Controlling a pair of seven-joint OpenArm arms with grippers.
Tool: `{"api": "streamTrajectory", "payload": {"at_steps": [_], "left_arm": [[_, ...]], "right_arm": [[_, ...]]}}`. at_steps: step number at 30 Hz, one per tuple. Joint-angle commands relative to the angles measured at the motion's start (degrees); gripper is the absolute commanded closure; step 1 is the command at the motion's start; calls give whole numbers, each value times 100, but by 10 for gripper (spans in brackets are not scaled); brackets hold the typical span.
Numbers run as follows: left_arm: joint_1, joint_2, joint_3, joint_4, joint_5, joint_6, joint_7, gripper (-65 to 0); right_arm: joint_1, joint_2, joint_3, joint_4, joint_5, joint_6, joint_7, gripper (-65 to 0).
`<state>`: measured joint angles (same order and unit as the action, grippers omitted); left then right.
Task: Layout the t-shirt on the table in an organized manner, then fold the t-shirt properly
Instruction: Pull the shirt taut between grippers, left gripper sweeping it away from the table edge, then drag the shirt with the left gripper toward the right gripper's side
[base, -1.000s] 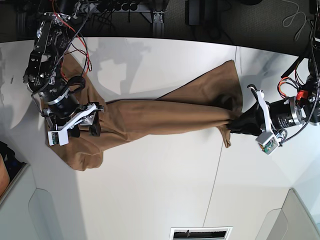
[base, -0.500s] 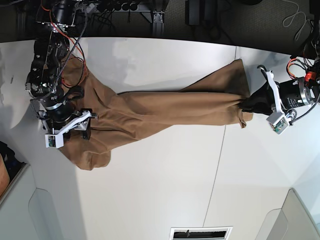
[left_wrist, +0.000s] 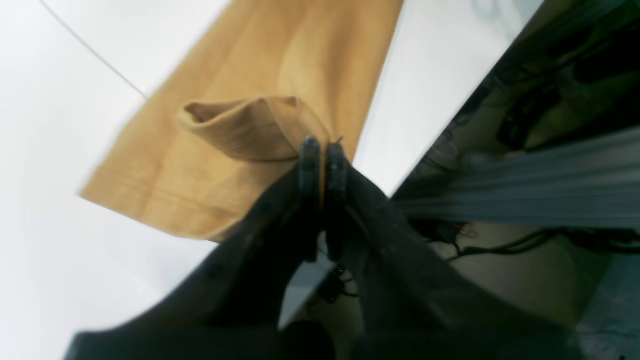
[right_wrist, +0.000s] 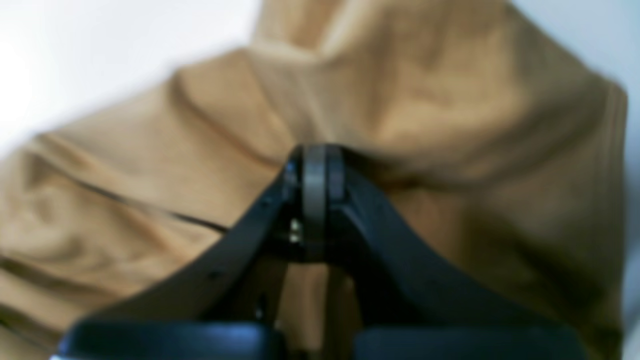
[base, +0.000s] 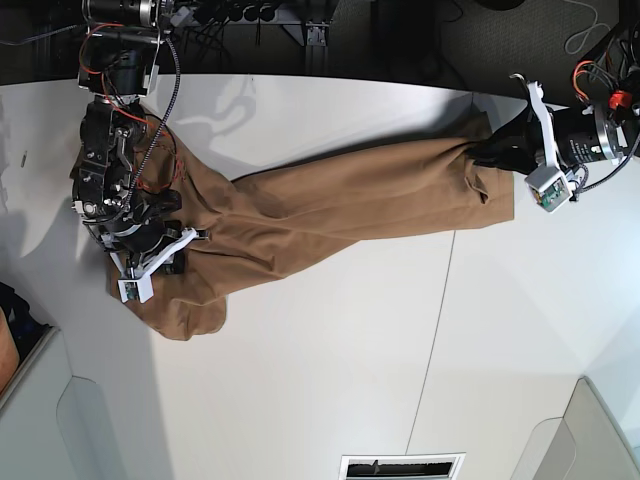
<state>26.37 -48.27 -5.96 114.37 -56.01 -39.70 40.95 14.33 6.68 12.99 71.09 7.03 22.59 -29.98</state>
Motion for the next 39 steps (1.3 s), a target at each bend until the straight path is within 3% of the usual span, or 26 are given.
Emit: {"api": "streamTrajectory", "payload": {"at_steps": [1,7,12,15,17,21,26,32,36,39], "left_arm": [[31,-107,-61,81,-103,-30,-98,0],[417,-107,-61,81,-393,-30,304,0],[756,-107,-61,81,-879,-30,599,0],[824,-98,-59,92,-1329,-30,992,-57],[824,-76,-61,92,-1565,-30,1235,-127],[822,-76,-61,92,-1709,-30,1266,-287],[673,-61,-79,122,-1703,-30,977,-301],[-37,468,-343,120,-785,-30,332,-301],[-273,756,-216,-225,96,-30,-179,-299],[-457,887,35,-758,302,-30,-302,-299]], "right_arm": [[151,107,11,-44,13,-37,177,0],[155,627,26,-459,-61,-540,584,0],[302,909,162,-457,-57,-590,575,0],[382,920,358,-431,9,-588,551,0],[424,918,472,-380,284,-584,422,0],[402,837,516,111,979,-151,-2,0],[393,518,485,730,1467,280,-544,0],[389,190,461,568,1346,278,-590,0],[391,76,452,319,1226,284,-590,0],[391,81,450,35,1244,411,-586,0]]}}
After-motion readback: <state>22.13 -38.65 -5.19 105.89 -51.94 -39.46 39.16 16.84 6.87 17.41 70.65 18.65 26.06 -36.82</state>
